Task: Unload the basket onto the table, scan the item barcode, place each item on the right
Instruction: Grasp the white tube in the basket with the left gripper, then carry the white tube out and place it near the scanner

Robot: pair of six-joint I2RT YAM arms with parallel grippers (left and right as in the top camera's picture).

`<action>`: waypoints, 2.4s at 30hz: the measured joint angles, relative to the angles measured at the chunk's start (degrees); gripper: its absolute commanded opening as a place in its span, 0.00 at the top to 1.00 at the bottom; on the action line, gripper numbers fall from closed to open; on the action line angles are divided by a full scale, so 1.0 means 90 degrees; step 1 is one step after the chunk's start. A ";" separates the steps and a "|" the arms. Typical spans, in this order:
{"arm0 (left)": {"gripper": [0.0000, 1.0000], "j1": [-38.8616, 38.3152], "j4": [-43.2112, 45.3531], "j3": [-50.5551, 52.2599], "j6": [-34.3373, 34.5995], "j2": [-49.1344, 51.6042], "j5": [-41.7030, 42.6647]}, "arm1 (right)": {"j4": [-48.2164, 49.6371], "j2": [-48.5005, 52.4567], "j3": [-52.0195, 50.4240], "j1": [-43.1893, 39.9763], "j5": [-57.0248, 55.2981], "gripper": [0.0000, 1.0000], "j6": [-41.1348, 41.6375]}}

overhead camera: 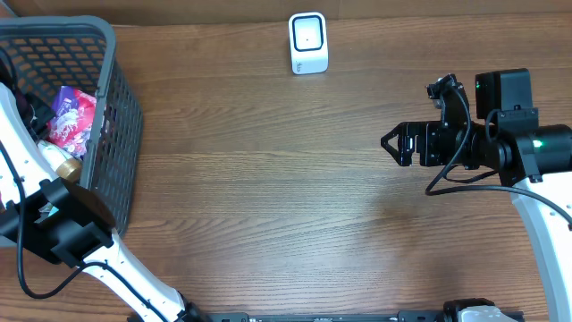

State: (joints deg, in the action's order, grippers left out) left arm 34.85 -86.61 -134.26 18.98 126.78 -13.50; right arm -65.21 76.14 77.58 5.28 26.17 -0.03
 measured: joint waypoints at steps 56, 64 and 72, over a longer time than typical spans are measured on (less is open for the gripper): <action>0.96 -0.0644 -0.1047 -0.1877 0.0199 -0.0369 0.0158 | 0.0078 0.0000 0.0000 0.0000 0.0000 0.00 0.0007; 0.95 -0.1532 -0.1054 -0.1940 0.0104 -0.1637 -0.0216 | 0.0141 0.0000 0.0000 0.0000 0.0002 0.00 0.0005; 0.96 -0.3160 -0.1161 -0.2052 0.0287 -0.2533 -0.0299 | 0.0170 0.0000 0.0000 0.0000 -0.0002 0.06 0.0002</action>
State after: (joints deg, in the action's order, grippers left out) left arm 6.42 -97.06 -152.73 21.56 103.98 -16.19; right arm -63.68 76.14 77.58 5.28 26.15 -0.01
